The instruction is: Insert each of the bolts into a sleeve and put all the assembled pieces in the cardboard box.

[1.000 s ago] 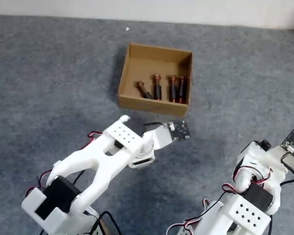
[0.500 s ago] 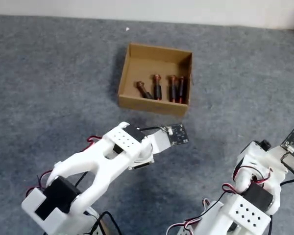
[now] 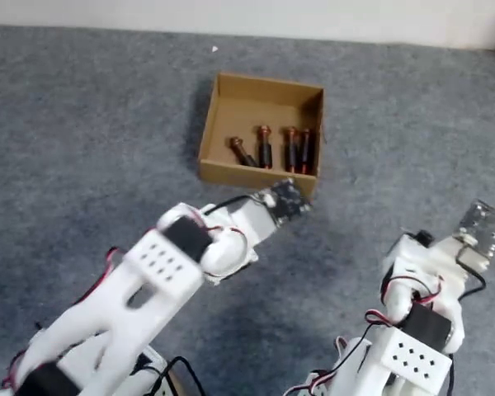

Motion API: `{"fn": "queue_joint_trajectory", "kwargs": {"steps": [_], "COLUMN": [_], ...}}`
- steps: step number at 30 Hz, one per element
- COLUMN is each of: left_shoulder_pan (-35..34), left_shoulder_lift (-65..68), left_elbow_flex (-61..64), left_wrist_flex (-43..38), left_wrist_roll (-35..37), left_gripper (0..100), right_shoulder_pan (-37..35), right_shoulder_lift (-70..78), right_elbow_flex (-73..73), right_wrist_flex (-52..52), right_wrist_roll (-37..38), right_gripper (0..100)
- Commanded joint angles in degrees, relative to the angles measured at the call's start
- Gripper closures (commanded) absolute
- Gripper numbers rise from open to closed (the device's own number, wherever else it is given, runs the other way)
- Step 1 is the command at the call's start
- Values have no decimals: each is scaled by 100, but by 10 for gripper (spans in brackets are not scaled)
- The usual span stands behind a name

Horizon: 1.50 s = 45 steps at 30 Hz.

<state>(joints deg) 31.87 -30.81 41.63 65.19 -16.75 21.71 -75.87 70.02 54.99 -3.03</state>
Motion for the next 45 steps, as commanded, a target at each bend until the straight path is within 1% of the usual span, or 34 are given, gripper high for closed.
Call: {"fn": "queue_joint_trajectory", "kwargs": {"steps": [1, 4, 8, 12, 14, 18, 21, 23, 26, 29, 33, 36, 40, 45], "left_shoulder_pan": [-4, -40, -593, -1182, -1402, -1833, -2053, -2088, -2097, -2097, -2097, -2070, -2053, -2053], "left_shoulder_lift": [-1341, -2141, -3275, -4470, -5059, -6185, -6923, -7292, -7398, -7336, -7336, -7336, -7336, -7336], "left_elbow_flex": [-180, -171, 119, 848, 1305, 2044, 2396, 2607, 2703, 2730, 2703, 2730, 2730, 2730], "left_wrist_flex": [404, 598, 536, -105, -431, -932, -1143, -1240, -1345, -1345, -1442, -1618, -1899, -2418], "left_wrist_roll": [1125, 1547, 1714, 1714, 1758, 2374, 2690, 2796, 2936, 3218, 3701, 3886, 4123, 4316], "left_gripper": [995, 995, 995, 995, 995, 995, 995, 995, 995, 995, 995, 995, 995, 995], "right_shoulder_pan": [-558, -1086, -1745, -2360, -2686, -3363, -3758, -3943, -4163, -4470, -4963, -5226, -5429, -5859], "right_shoulder_lift": [-110, -110, -119, -119, -119, -119, -119, -119, -119, -171, -1007, -1956, -2835, -2905], "right_elbow_flex": [-593, -936, -1393, -1815, -1912, -1912, -1886, -1798, -1727, -1596, -1033, -356, 646, 1393], "right_wrist_flex": [303, 602, 1015, 1341, 1323, 936, 629, 435, 171, 110, -207, -470, -910, -1314], "right_wrist_roll": [-18, -18, -44, -62, -62, -62, -70, -237, -536, -536, -501, -79, 79, 563], "right_gripper": [993, 993, 993, 993, 993, 993, 993, 993, 993, 993, 993, 993, 993, 993]}}
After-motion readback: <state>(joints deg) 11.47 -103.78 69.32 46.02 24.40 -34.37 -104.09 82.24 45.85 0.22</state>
